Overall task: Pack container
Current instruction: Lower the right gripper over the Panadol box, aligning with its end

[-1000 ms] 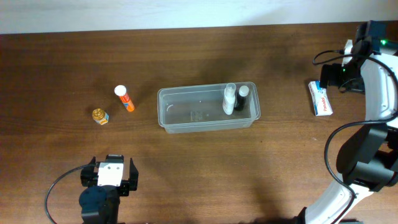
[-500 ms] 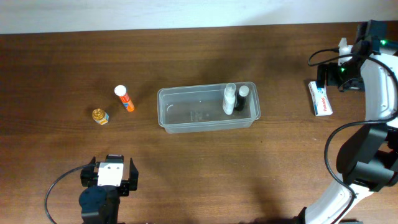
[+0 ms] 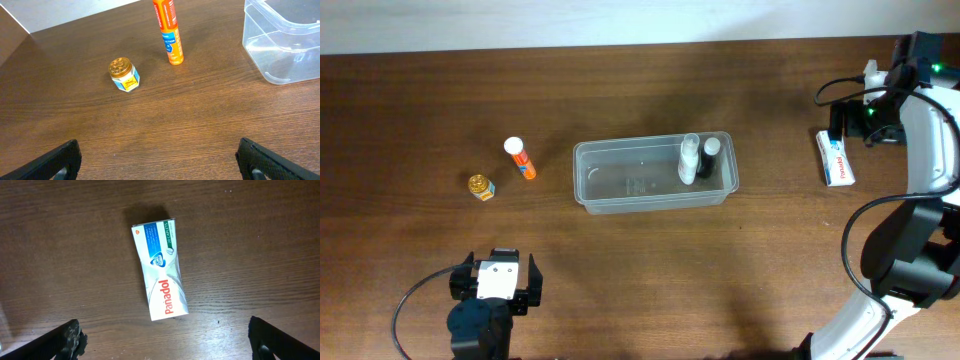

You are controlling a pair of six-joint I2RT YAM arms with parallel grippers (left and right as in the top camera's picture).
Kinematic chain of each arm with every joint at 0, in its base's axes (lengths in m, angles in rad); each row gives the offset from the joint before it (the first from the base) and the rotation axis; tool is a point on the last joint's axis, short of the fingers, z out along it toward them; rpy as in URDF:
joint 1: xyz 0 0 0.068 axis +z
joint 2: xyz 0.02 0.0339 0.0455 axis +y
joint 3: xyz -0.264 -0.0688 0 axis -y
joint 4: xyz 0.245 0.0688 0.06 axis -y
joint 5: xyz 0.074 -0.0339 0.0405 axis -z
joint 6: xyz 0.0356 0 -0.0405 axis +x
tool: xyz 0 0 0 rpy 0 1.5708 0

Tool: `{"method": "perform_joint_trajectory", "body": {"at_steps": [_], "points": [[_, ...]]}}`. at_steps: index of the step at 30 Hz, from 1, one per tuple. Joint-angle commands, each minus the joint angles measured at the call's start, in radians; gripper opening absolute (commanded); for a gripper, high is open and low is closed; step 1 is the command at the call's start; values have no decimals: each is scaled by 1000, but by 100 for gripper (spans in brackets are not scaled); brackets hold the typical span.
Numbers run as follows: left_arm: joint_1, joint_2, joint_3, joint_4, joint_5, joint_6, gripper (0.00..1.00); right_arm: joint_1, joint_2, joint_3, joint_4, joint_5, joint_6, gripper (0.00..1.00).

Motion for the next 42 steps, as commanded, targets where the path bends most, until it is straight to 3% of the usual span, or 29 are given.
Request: {"method": "perform_joint_trajectory", "body": {"at_steps": [1,21,42], "points": [[-5,1,-1,-6,-14,-10,100,-3,6,-5,8,-13,-11,98],[-5,1,-1,-6,-14,-10,100,-3,91,-5,83,-14,-55,99],[-5,1,-1,-6,-14,-10,100,-3,156,-17,16,-99,-132,99]]}}
